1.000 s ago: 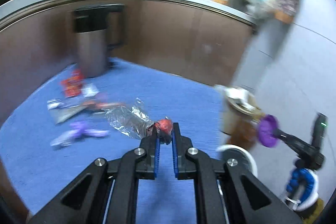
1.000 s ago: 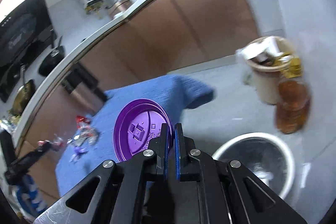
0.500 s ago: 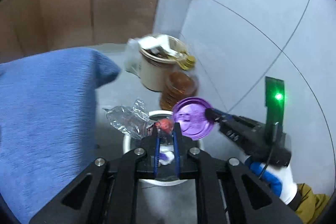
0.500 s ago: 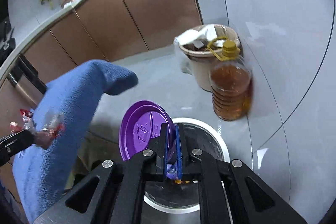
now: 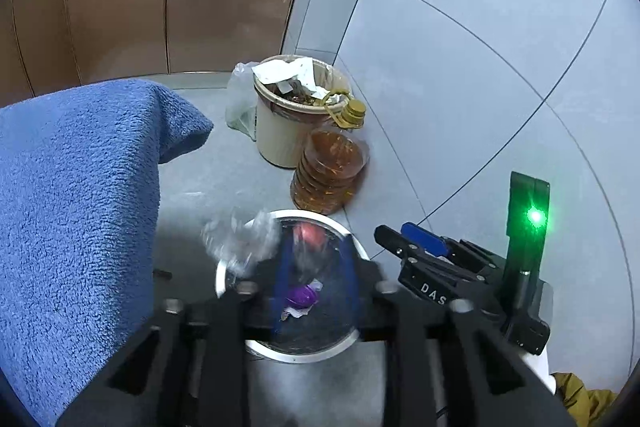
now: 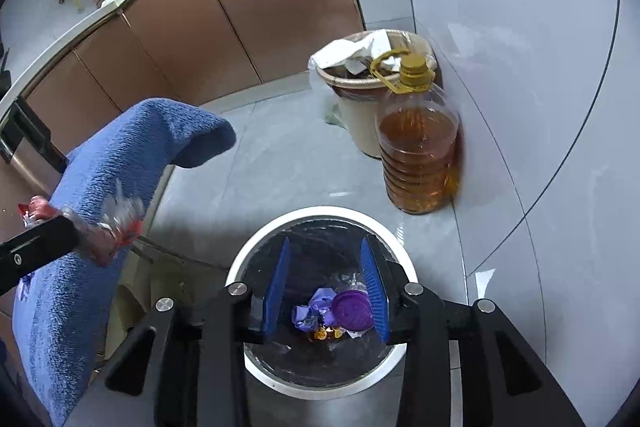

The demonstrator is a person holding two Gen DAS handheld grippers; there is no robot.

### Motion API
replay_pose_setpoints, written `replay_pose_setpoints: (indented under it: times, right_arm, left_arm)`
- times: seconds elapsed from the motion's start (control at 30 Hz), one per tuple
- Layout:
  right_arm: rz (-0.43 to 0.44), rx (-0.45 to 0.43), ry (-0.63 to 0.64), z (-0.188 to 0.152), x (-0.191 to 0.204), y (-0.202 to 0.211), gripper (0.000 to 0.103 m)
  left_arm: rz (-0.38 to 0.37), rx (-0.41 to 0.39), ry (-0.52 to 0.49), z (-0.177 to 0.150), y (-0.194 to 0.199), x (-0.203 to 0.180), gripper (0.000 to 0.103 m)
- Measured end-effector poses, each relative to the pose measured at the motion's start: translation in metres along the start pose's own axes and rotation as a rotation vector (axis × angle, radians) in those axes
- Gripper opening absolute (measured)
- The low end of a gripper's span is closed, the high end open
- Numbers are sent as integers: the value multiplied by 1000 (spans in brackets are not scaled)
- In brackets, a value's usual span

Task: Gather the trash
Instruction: 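Open both tools to drop the lid and wrapper into the bin, then pull both tools back from the bin toward the table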

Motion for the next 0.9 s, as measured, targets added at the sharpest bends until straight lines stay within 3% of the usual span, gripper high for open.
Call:
replay_pose_setpoints:
  times: [0.03,0.07,0.2,0.37,0.57,0.9]
  right_arm:
    - [0,-4,8,1,3,2,38]
    - [0,-8,15,1,6,5,38]
    - [-14,-26,30,5,10,17,41]
    - [-31,-50,39,8,14,32,42]
    - [5,-80,97,13,46,48,42]
    - [132,-131,298,7,154,84,46]
  left_arm:
    - [2,-7,7,2,-1,1,48]
    - [3,-17,14,2,0,3,50]
    - [-19,-33,37,3,8,5,50]
    - [14,-124,64,0,40,16,50]
    - [219,-262,73,-16,101,48,50]
    - [523,-366,235,-60,196,115,52]
Point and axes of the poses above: each gripper's, at about its wrist camera, not at the fingertips, and y roughly against the way its jaws point, x to its left, z to its top, the point moved 5 cm from there along -y, roughly the way its jaws point, and after that the axes turned 13 degrees about z, right-handed, at the moved point
